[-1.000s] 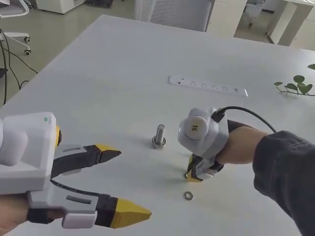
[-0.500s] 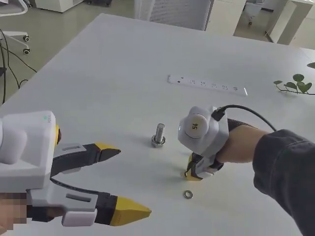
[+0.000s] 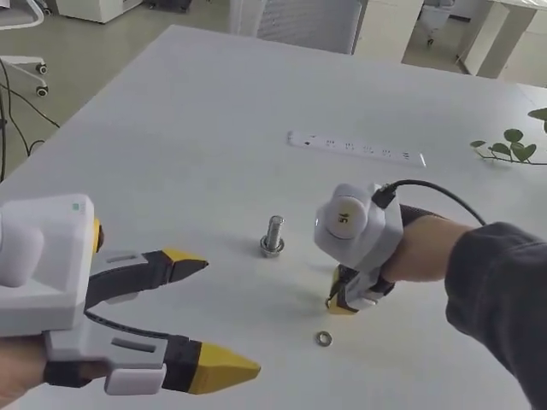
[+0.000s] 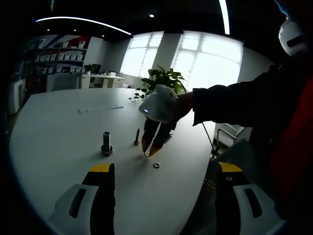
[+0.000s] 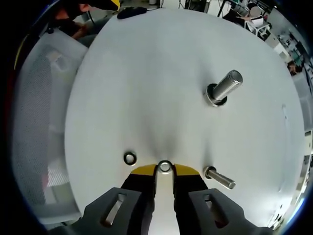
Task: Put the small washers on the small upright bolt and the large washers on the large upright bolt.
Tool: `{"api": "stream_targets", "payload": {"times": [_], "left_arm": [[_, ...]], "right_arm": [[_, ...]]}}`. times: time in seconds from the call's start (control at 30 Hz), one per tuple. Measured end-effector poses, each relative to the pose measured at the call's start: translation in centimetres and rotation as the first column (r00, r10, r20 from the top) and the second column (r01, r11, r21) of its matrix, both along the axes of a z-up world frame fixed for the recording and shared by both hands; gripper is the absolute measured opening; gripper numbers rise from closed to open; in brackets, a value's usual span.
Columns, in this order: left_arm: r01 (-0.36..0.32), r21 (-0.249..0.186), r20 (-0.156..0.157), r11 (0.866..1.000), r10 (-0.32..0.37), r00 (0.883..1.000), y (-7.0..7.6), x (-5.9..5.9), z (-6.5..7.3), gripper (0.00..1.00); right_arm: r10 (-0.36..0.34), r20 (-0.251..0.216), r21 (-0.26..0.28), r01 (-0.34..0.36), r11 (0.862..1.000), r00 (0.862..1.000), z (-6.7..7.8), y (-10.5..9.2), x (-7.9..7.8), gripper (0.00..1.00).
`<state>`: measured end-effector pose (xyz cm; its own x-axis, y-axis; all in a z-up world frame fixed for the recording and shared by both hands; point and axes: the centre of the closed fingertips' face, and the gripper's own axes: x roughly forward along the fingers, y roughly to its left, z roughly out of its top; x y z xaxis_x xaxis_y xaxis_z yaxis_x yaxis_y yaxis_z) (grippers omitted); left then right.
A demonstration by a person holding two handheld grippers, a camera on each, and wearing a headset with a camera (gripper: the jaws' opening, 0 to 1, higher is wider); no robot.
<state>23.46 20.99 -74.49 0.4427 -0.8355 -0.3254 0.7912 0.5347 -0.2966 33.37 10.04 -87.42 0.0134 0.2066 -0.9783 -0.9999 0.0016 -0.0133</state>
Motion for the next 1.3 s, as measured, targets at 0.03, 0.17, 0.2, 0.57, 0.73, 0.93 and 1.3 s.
{"api": "stream_targets", "payload": {"times": [0.03,0.17,0.2,0.57,0.73,0.93,1.3], "left_arm": [[0.001,0.000,0.001,1.000,-0.001,1.000,0.0,0.0,0.0,0.85],[0.005,0.000,0.003,1.000,-0.005,1.000,-0.1,0.0,0.1,0.85],[0.006,0.002,0.004,1.000,-0.006,1.000,-0.1,0.0,0.1,0.85],[0.022,0.003,0.005,1.000,-0.022,1.000,-0.6,0.0,0.2,0.85],[0.025,0.003,0.007,1.000,-0.025,1.000,-0.7,0.0,0.3,0.85],[0.024,0.004,0.010,1.000,-0.024,1.000,-0.6,-0.1,0.3,0.85],[0.029,0.004,0.012,1.000,-0.029,1.000,-0.8,-0.3,0.4,0.85]], "right_arm": [[-0.002,0.000,-0.001,0.002,1.000,1.000,0.0,-0.1,0.0,0.14],[-0.014,0.001,-0.007,0.014,1.000,1.000,0.3,-0.9,0.0,0.14],[-0.017,0.002,-0.009,0.017,1.000,1.000,0.4,-1.2,0.0,0.14],[-0.057,0.015,-0.012,0.057,0.998,0.998,1.6,-3.0,0.6,0.14],[-0.074,0.022,-0.015,0.075,0.997,0.997,1.9,-3.8,0.9,0.14],[-0.089,0.037,-0.013,0.090,0.996,0.995,2.8,-4.4,1.3,0.14],[-0.093,0.070,-0.012,0.094,0.996,0.993,4.8,-4.8,2.2,0.14]]}}
